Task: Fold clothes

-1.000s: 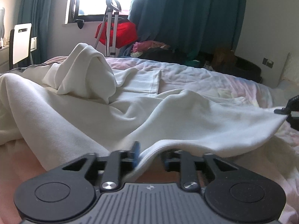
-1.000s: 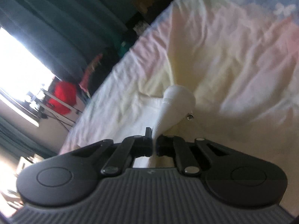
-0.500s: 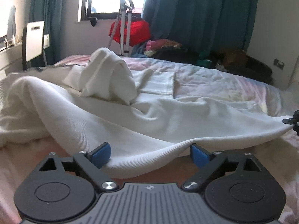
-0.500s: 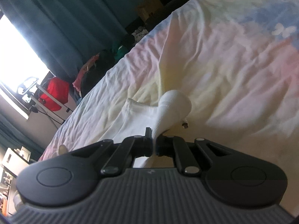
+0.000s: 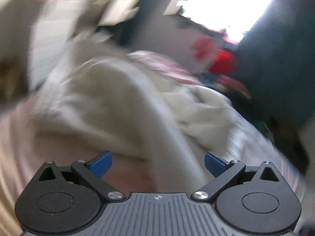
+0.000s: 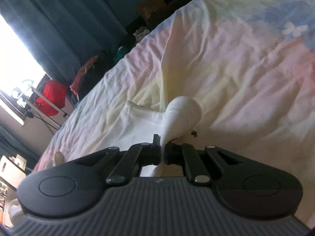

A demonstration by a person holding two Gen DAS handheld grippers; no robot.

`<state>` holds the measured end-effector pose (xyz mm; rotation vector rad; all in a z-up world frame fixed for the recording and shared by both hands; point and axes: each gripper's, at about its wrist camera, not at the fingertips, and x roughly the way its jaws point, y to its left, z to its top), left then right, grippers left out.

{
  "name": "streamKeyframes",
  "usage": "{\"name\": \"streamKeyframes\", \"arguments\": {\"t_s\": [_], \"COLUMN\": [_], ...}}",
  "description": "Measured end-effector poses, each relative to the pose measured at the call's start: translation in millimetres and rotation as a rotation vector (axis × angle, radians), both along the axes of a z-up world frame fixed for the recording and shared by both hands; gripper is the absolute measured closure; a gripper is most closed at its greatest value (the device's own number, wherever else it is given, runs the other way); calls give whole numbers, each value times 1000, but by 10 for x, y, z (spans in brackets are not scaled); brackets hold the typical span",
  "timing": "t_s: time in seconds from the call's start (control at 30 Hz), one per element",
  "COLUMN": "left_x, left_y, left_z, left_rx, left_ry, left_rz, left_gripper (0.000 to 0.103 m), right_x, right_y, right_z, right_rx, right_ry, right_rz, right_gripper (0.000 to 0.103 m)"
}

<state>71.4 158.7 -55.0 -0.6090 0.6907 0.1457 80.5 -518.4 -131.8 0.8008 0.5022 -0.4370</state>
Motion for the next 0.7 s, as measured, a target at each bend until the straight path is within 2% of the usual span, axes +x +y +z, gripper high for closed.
{"name": "streamKeyframes", "arguments": {"t_s": [0.1, 0.13, 0.23, 0.3, 0.37, 0.47, 0.53, 0.6, 0.7], "left_x": [59, 71, 117, 201, 255, 258, 249, 230, 50], "left_y": [405, 499, 789, 961, 1062, 1086, 1026, 967, 1056], "left_z": [-245, -317, -463, -491, -496, -521, -469, -331, -124], "left_rx": [-245, -297, -412, -436, -424, -405, -327, -233, -183], "left_ry": [110, 134, 156, 140, 115, 108, 131, 125, 81], "left_rz": [90, 122, 248, 313, 371, 430, 415, 342, 343], "left_gripper": [2, 3, 3, 5, 11, 31, 64, 85, 95], "right_x": [15, 17, 22, 12, -8, -50, -101, -154, -217], "right_y": [2, 4, 0, -18, -48, -57, -51, -45, -19], "right_z": [-25, -32, -60, -94, -132, -145, -138, -130, -69], "right_rx": [2, 2, 12, 35, 72, 94, 111, 128, 102], "right_ry": [8, 10, 21, 22, 13, -10, -34, -58, -74], "right_rz": [-2, -4, -12, -25, -47, -73, -107, -142, -171], "right_gripper": [97, 97, 96, 96, 96, 96, 97, 97, 97]}}
